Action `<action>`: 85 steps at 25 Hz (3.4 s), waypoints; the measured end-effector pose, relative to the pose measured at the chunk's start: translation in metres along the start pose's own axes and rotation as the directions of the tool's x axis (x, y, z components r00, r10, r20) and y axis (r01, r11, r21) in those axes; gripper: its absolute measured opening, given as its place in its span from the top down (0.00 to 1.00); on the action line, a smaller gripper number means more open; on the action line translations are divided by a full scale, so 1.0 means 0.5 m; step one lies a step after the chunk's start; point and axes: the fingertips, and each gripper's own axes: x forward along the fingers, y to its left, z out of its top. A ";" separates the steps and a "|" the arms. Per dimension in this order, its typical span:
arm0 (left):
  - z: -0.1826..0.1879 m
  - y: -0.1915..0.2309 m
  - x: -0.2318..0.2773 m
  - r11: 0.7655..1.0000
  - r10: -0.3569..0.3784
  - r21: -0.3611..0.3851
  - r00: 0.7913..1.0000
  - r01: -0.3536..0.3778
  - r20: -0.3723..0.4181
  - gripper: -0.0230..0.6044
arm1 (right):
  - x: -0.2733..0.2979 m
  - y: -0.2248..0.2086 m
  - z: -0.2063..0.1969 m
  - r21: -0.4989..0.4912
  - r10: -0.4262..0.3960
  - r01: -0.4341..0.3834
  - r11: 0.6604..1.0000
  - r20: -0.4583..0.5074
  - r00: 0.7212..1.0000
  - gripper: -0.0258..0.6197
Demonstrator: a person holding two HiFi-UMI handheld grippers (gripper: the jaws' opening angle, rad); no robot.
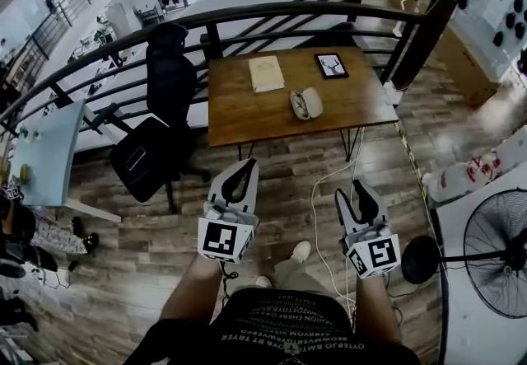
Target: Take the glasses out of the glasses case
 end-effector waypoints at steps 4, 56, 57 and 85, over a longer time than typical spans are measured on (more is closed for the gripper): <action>-0.010 0.002 0.056 1.000 -0.002 0.012 1.000 0.002 -0.007 0.92 | 0.047 -0.043 -0.005 0.000 0.018 -0.018 1.000 -0.004 1.000 0.72; -0.051 0.081 0.426 0.996 0.094 0.004 0.994 -0.094 -0.047 0.92 | 0.368 -0.313 -0.022 0.051 0.149 -0.148 0.988 -0.020 0.989 0.77; -0.054 0.088 0.436 0.996 0.090 0.006 0.995 -0.090 -0.049 0.92 | 0.380 -0.316 -0.023 0.053 0.145 -0.144 0.988 -0.021 0.989 0.77; -0.125 0.319 0.700 0.997 0.062 -0.030 0.994 -0.065 -0.091 0.92 | 0.688 -0.399 -0.036 0.080 0.090 -0.086 0.993 -0.042 0.995 0.77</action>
